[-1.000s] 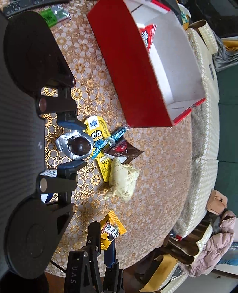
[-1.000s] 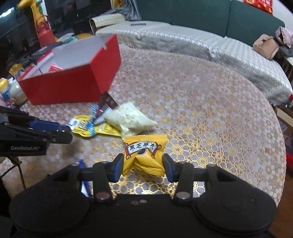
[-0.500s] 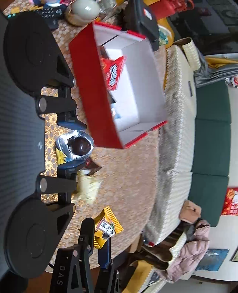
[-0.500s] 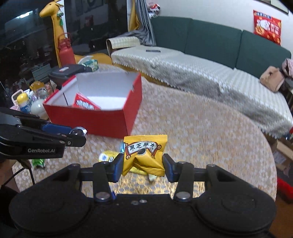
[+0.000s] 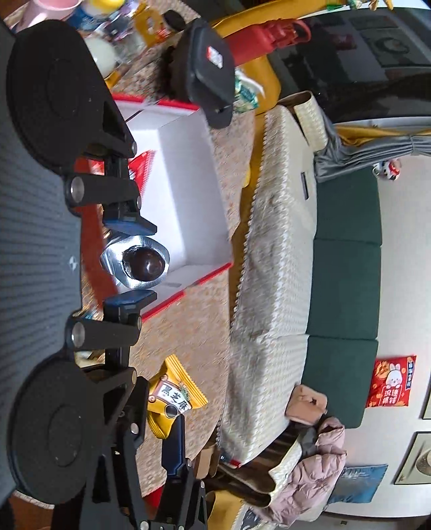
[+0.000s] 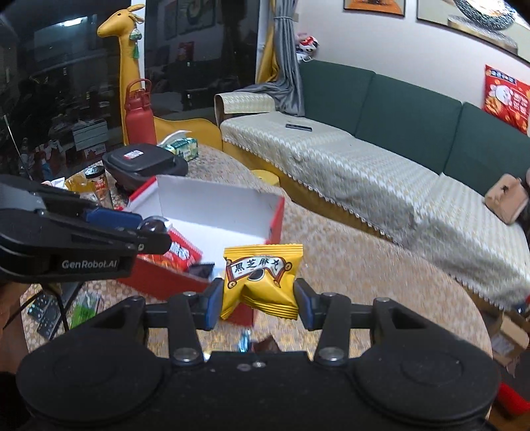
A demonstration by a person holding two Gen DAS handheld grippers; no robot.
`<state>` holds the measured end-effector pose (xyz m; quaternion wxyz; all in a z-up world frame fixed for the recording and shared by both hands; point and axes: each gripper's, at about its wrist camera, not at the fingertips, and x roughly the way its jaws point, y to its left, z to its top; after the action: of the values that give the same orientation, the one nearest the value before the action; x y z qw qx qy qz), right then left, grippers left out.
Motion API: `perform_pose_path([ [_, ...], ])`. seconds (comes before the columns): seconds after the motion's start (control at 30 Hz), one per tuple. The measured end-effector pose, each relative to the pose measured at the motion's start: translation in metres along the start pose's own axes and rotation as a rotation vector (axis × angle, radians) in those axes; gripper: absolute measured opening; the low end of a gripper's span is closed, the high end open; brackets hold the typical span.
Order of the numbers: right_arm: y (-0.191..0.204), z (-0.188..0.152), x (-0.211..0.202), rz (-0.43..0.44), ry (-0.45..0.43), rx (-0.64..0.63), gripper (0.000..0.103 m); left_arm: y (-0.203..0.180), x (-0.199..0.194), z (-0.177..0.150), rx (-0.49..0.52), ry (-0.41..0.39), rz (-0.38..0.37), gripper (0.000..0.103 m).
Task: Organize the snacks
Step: 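Carry the silver chocolate and yellow packet into the red box and open both tools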
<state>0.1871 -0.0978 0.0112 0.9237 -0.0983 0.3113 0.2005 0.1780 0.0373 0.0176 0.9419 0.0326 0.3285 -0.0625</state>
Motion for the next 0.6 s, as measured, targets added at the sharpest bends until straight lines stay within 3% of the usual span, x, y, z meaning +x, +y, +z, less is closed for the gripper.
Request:
perform_pose_path([
  [0.6, 0.013, 0.039, 0.109, 0.06, 0.131, -0.057, 0.045, 0.064, 0.09, 0.009, -0.045, 0.13, 0.083, 0.035],
])
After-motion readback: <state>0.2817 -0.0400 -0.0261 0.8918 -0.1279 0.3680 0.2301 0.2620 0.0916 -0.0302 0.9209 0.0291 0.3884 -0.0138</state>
